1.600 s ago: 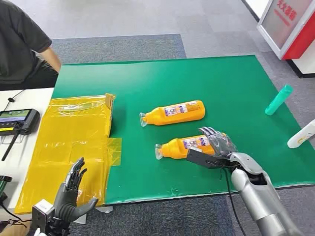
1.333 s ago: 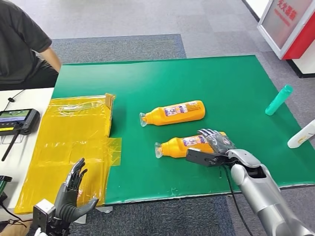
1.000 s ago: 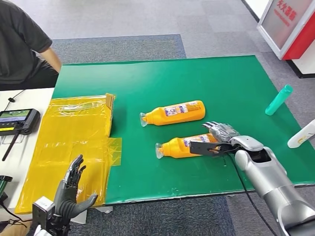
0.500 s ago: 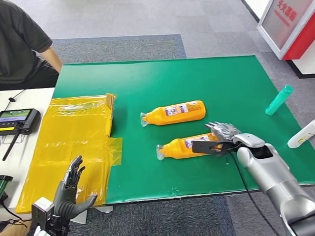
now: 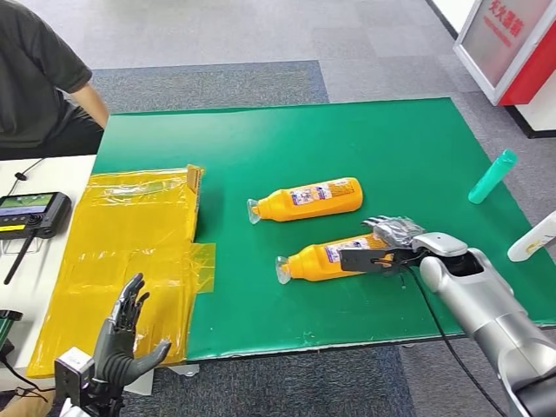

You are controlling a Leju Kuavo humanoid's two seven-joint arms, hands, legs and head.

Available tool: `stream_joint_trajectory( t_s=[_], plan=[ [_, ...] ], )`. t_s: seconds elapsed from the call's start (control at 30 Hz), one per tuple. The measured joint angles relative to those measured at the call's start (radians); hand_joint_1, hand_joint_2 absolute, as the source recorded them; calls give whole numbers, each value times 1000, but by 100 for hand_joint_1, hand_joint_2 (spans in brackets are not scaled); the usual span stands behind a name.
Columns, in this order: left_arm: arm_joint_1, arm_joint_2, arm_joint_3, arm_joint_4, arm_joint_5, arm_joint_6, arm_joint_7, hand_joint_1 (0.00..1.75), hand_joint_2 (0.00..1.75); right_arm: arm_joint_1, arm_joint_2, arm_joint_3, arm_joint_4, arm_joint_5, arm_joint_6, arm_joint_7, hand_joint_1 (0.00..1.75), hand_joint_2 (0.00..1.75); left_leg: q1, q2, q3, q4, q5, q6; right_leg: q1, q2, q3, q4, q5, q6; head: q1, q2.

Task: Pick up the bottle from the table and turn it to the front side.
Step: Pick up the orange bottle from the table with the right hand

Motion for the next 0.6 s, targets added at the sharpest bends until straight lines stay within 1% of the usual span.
stream_joint_trajectory(
  t_s=[0.23, 0.6],
  plan=[
    [-1, 4, -4, 0, 5, 7, 0, 0, 175, -27, -3, 32, 26, -22, 34, -18, 175, 175, 0, 0, 0, 0, 0, 0, 0, 0, 0, 0, 0, 0, 0, 0],
    [-1, 6, -11, 0, 7, 8, 0, 0, 175, -49, -6, 64, 51, -32, 37, -24, 175, 175, 0, 0, 0, 0, 0, 0, 0, 0, 0, 0, 0, 0, 0, 0]
  ],
)
